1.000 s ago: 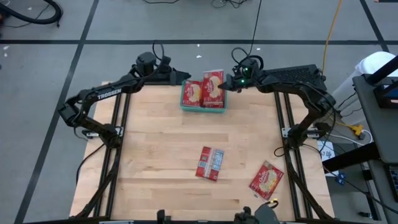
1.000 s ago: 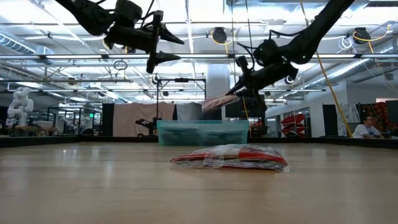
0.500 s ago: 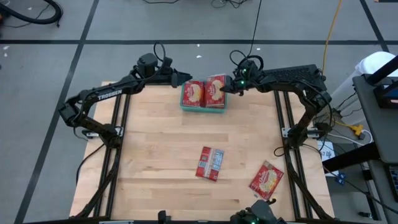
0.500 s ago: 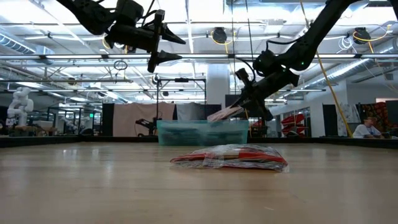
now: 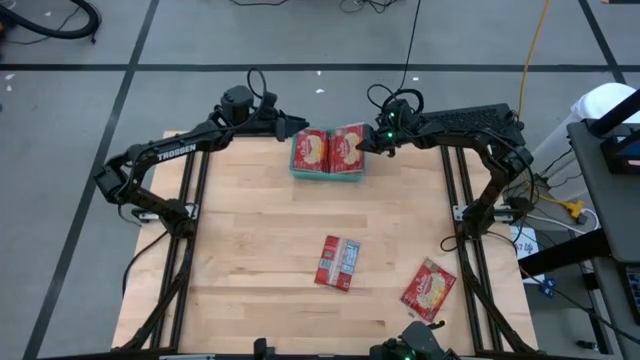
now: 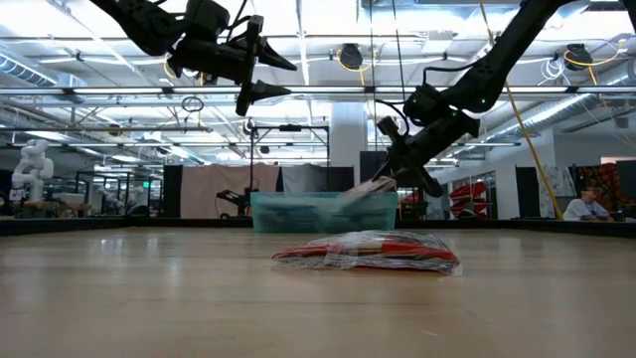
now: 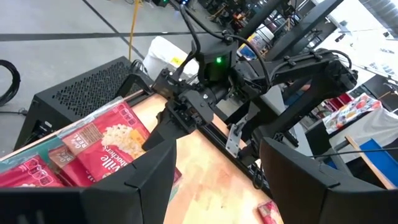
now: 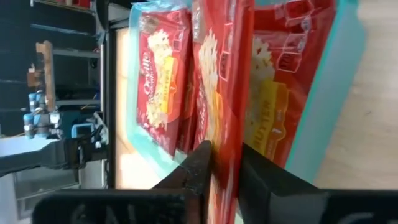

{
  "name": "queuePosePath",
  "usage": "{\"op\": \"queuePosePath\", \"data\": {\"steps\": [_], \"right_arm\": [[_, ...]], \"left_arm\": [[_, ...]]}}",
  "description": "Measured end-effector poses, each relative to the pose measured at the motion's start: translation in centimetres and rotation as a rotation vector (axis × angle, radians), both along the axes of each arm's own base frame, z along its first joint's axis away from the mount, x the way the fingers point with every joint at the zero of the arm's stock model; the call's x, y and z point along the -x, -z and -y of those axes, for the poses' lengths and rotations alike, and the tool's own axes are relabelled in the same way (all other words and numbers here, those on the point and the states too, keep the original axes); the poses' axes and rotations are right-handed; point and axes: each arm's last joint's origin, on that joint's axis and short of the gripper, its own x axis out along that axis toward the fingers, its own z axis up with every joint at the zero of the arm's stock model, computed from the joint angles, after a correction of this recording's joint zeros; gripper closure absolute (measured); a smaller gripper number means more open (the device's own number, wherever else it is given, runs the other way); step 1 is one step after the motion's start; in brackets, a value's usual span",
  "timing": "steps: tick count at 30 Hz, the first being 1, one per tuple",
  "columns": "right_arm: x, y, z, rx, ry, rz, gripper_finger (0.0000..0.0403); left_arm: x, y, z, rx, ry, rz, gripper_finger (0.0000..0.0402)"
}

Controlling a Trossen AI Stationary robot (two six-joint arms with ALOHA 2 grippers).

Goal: Sort popcorn bags into baskets
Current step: Put the red popcorn bag into the blue bin

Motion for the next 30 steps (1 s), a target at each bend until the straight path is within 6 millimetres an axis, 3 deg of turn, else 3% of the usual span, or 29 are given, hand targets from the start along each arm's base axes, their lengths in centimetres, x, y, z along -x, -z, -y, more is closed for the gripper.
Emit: {"op": "queuePosePath", "data": {"steps": [13,22,26,30], "right_arm": [[0.0,0.0,0.0,0.021,-0.009,-0.009,0.0273],[0.4,-1.0,0.0,0.099,0.043,-0.047,0.0259],[1.0,-2.7,-0.2,0.167,0.068,-0.047,0.0259],[0.0,-6.6,-0.5,0.286,0.034,0.009,0.0265]], "left_arm": [[0.0,0.0,0.0,0.002,0.0,0.0,0.0167],[0.1,0.3,0.0,0.022,0.008,-0.024,0.0167],[0.1,0.3,0.0,0.023,0.011,-0.022,0.0167],[0.1,0.3,0.0,0.029,0.011,-0.021,0.0167]]}}
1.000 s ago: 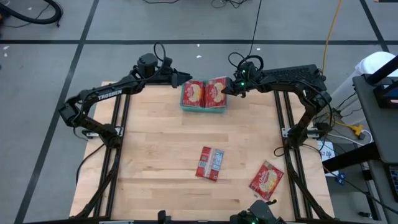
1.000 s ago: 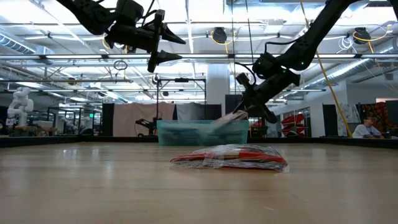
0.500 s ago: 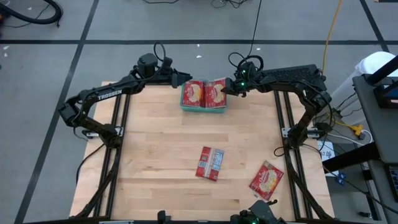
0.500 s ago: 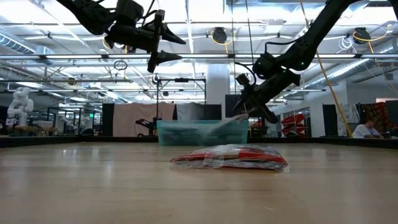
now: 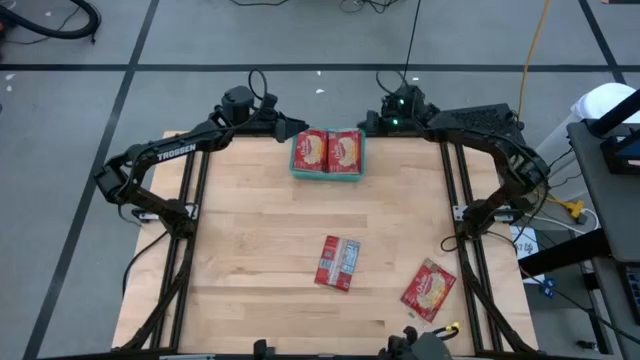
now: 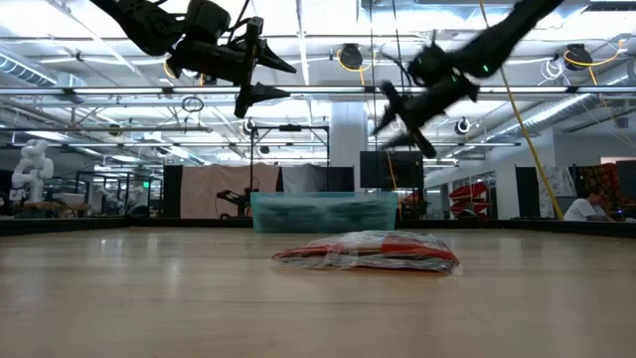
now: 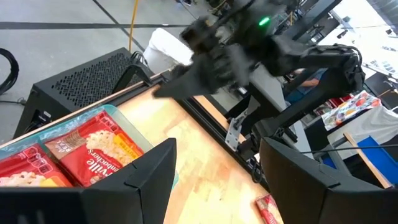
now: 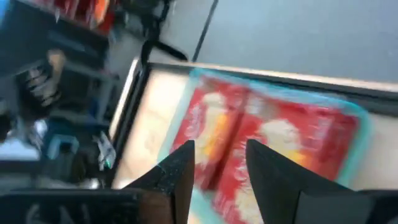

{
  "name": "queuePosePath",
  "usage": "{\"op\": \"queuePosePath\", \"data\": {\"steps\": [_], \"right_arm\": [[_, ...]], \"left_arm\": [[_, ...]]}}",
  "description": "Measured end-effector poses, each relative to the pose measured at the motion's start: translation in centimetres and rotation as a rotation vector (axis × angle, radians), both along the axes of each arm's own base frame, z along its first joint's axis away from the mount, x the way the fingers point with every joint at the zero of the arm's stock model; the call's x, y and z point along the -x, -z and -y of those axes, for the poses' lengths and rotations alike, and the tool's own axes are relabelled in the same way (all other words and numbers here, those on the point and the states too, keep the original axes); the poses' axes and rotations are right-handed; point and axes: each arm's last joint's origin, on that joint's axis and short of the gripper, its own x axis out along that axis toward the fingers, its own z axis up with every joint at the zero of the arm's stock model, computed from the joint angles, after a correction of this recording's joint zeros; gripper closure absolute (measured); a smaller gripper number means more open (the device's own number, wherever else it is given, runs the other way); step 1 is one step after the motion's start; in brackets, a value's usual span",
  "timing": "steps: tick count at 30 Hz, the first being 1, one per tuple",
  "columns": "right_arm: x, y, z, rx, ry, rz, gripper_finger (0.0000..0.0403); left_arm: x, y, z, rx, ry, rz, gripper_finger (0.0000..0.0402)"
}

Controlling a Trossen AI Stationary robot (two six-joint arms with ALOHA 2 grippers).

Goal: Sort popcorn bags into baskets
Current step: Put the red popcorn bag into the blue bin

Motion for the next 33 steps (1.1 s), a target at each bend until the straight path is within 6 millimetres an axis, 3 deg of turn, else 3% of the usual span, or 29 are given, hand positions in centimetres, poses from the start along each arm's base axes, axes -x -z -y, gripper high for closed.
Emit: {"op": "queuePosePath", "data": {"steps": [5,9,13,21,33], "right_arm": [[-3.5,-3.6,-0.9,0.093,-0.161,-0.141,0.0308],[-6.0,-4.0,-1.0,0.106,-0.285,-0.262,0.0358],[-7.6,-1.4,-0.8,0.074,-0.355,-0.347,0.0398],[-8.3,3.8,0.2,0.063,-0.381,-0.583,0.04],[-7.7,5.1,0.3,0.088,-0.393,-0.747,0.0402]], "left_arm": [[0.0,0.1,0.0,0.002,-0.006,-0.006,0.0167],[0.1,0.4,0.0,0.02,-0.011,-0.035,0.0167],[0.1,0.8,0.2,0.048,-0.009,-0.07,0.0167],[-0.7,1.4,1.7,0.108,0.042,-0.131,0.0167],[-2.2,1.5,4.2,0.108,0.108,-0.147,0.0167]]}}
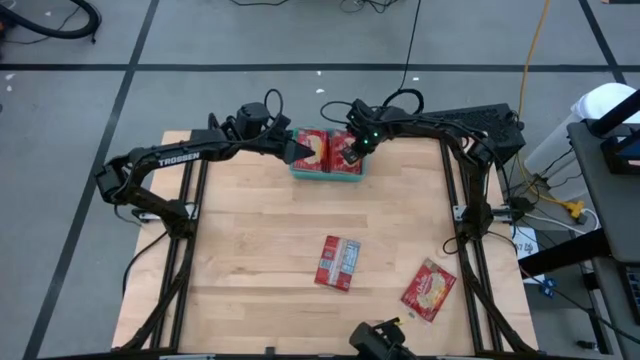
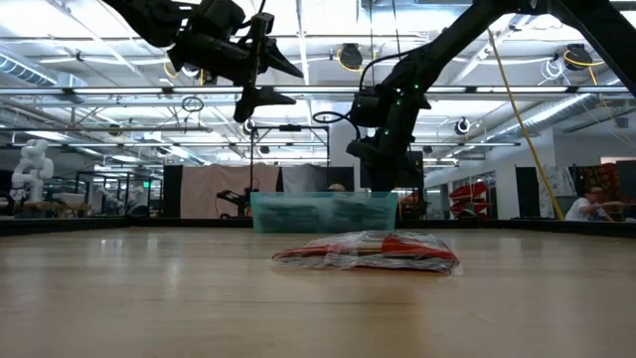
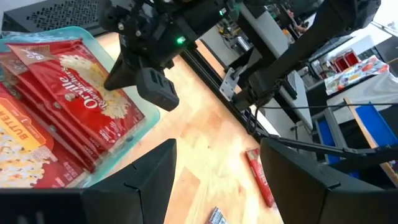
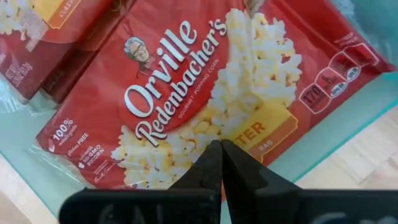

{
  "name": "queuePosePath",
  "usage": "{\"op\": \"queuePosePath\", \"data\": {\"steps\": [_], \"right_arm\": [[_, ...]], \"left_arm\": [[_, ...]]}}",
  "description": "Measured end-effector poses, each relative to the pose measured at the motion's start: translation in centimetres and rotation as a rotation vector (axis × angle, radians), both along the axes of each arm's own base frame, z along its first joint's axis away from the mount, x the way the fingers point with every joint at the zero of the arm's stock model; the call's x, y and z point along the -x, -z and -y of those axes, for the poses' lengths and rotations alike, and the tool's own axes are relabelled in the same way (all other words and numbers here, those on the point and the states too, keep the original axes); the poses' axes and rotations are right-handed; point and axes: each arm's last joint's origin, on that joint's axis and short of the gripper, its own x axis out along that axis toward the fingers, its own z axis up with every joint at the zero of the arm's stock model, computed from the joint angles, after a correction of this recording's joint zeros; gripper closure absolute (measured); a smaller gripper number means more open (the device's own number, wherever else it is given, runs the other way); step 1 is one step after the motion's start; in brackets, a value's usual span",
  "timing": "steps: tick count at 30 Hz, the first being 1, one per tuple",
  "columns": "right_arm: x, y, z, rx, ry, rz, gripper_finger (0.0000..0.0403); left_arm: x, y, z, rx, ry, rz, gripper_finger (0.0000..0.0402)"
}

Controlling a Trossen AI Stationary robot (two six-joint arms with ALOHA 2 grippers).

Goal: Sort popcorn bags into baskets
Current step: Put the red popcorn bag into the blue bin

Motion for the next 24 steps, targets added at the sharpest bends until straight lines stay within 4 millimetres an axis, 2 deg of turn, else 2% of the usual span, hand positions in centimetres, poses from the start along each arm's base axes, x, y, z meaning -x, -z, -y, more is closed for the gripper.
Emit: {"op": "queuePosePath", "data": {"steps": [3,6,13,19,24], "right_arm": [[0.0,-0.1,0.0,-0.001,0.012,0.006,0.0402],[0.1,-1.2,-0.2,0.021,0.008,0.03,0.0403],[1.3,-5.8,-1.2,0.093,0.018,0.135,0.0403],[3.0,-10.5,-3.0,0.12,-0.006,0.262,0.0403],[5.0,-13.5,-5.2,0.138,-0.034,0.311,0.0403]], "left_arm": [[0.0,0.0,0.0,0.007,-0.002,0.0,0.0167],[0.0,0.0,0.0,0.007,-0.003,0.001,0.0167],[-0.1,0.6,0.8,0.007,0.036,-0.062,0.0167],[0.2,2.5,2.9,0.002,0.101,-0.282,0.0167],[0.6,3.7,4.9,0.053,0.148,-0.456,0.0167]]}}
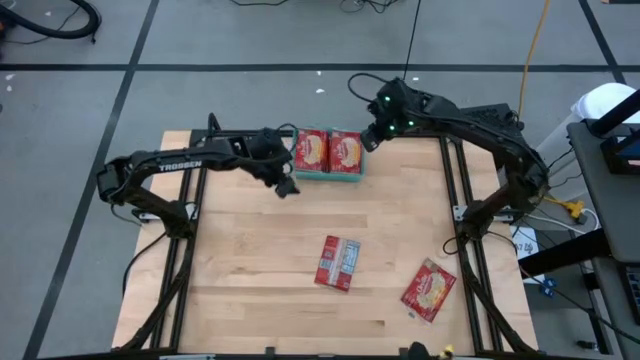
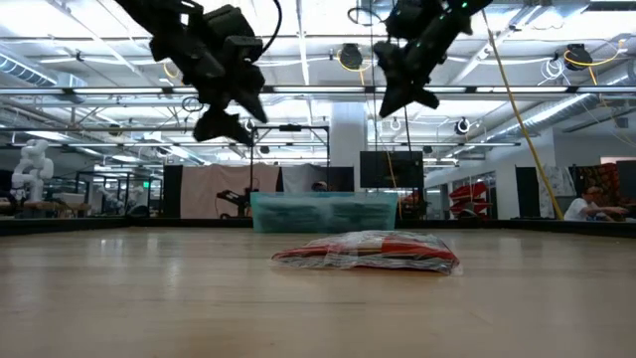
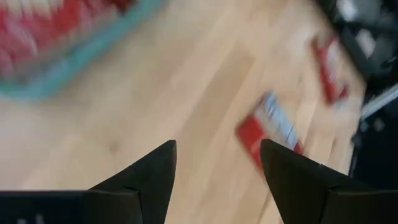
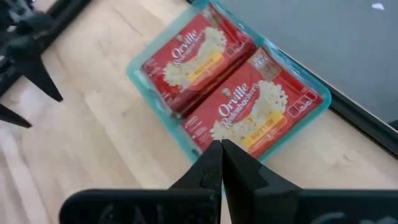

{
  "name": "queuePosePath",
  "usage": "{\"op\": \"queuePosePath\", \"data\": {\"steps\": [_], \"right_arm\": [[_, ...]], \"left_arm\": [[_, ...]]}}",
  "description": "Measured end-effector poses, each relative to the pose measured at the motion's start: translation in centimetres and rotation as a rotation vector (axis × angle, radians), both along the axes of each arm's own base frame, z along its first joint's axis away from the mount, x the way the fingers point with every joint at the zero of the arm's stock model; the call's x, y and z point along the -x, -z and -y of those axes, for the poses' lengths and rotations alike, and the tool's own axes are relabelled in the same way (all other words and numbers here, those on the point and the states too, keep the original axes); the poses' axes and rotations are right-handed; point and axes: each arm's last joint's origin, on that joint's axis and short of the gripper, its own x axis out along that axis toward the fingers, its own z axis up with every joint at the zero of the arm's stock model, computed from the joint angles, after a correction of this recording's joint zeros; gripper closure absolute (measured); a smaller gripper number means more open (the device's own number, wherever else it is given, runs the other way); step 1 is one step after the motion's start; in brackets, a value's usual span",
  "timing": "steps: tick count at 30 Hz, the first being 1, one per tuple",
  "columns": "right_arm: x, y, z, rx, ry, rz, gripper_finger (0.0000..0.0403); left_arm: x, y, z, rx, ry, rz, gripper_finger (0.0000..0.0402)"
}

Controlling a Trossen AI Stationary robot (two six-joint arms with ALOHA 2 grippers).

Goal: Sort popcorn bags into baskets
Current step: Put the red popcorn bag into the blue bin

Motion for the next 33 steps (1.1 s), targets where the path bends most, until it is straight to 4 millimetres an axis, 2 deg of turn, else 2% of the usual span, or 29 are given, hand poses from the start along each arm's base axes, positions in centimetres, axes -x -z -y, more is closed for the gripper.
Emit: {"op": "queuePosePath", "data": {"steps": [4,8,14,18,22,27,33], "right_arm": [[1.4,-0.5,-1.2,0.03,-0.002,0.04,0.0403],[3.0,0.1,-2.4,0.027,0.005,0.05,0.0403],[6.0,1.8,-5.3,-0.098,-0.073,0.103,0.0403],[8.3,3.4,-7.7,-0.155,-0.081,0.126,0.0403],[10.3,4.6,-10.0,-0.196,-0.152,0.167,0.0403],[12.0,5.8,-12.3,-0.227,-0.229,0.193,0.0403],[12.8,5.3,-14.0,-0.228,-0.345,0.232,0.0403]], "left_arm": [[0.0,0.7,2.7,0.02,0.06,-0.12,0.0167],[-0.8,0.8,6.1,-0.043,0.119,-0.165,0.0167],[-2.0,0.7,11.7,-0.183,0.211,-0.113,0.0167],[-2.9,1.1,14.9,-0.193,0.236,-0.056,0.0165],[-4.1,2.0,18.2,-0.225,0.267,0.021,0.0139],[-5.8,5.4,21.4,-0.281,0.272,0.032,0.0095],[-7.0,10.0,24.2,-0.275,0.263,-0.062,0.0094]]}}
